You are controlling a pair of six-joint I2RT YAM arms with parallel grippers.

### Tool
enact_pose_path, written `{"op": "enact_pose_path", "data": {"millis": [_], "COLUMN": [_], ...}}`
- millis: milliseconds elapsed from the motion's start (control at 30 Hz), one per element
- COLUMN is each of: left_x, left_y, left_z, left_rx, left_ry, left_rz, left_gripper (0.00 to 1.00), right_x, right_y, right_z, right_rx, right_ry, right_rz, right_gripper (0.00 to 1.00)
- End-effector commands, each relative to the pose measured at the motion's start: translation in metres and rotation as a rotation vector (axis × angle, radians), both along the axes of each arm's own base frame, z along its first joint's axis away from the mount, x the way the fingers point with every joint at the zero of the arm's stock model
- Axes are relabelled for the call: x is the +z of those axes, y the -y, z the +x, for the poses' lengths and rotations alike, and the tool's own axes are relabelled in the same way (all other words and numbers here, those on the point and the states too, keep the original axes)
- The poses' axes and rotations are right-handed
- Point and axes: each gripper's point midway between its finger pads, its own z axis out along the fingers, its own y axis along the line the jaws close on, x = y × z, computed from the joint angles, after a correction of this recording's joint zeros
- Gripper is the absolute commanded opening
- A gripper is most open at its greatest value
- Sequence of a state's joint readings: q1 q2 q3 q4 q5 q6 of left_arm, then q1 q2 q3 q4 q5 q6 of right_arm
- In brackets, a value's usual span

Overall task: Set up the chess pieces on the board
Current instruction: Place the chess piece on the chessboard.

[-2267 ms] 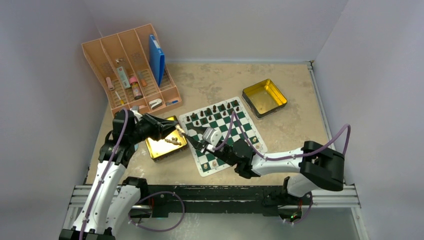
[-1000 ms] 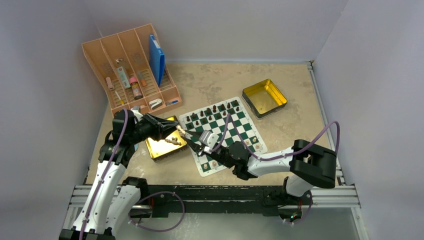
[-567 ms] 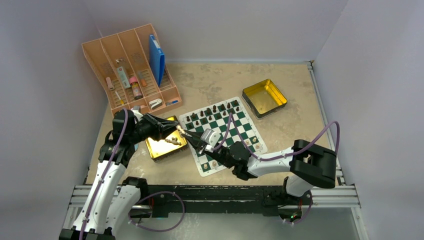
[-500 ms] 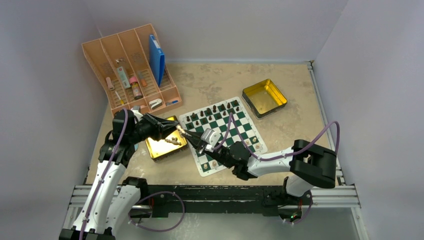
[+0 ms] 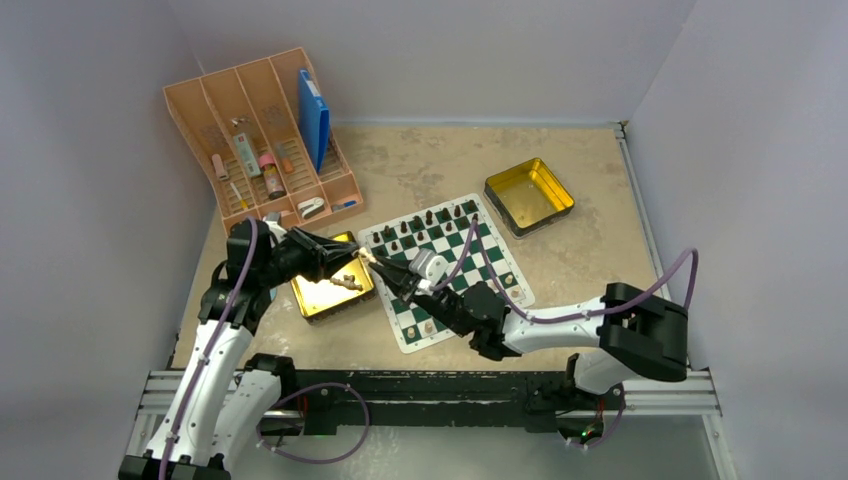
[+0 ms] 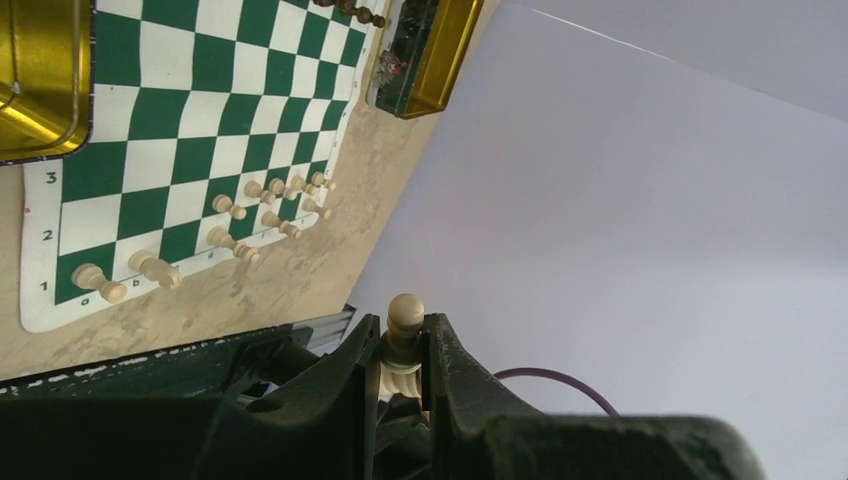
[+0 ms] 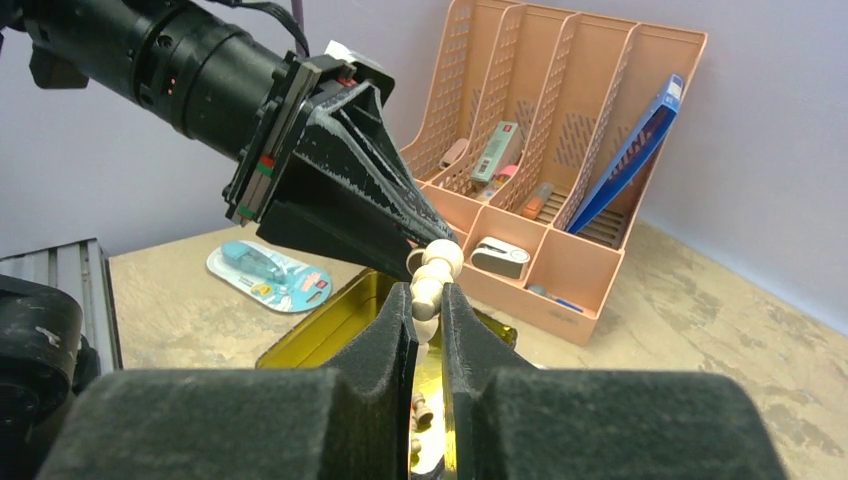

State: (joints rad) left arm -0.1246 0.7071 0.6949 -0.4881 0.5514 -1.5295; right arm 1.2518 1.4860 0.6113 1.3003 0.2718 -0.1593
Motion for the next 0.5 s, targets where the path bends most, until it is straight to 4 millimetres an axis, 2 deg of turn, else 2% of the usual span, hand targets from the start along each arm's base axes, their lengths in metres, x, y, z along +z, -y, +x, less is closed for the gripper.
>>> {"op": "enact_pose_path", "data": {"millis": [0,100,233,367,467], "left_x": [-0.012,-0.023,-0.024,-0.013,0.000], "left_y": [-0.007,-0.013,-0.023,-0.034,-0.035], "left_z": [0.006,0.010,0.019,0.033,0.040], "left_rx": [0.059,0.081,0.103,0.085,0.019], "left_ry": [-0.051,-0.029,0.078,0.279,0.480], "left_rz": [0.004,0.057,0.158,0.333,0.471], "left_gripper": [0.00,0.00,0.00,0.00,0.00], "right_x": [0.011,0.007,0.005,0.007,0.006], "right_y": [0.009,0.011,0.016,0.027,0.033], "right_z": [-0.002,-0.003,0.000,0.005,0.011], "right_rx": [-0.010,-0.004,-0.032,-0.069,-0.085], "right_ry": [-0.032,-0.064,-0.119,-0.169,-0.268], "right_rz": [0.042,0.034,0.025,0.020,0.033], "right_gripper": [0.00,0.00,0.00,0.00,0.00]}}
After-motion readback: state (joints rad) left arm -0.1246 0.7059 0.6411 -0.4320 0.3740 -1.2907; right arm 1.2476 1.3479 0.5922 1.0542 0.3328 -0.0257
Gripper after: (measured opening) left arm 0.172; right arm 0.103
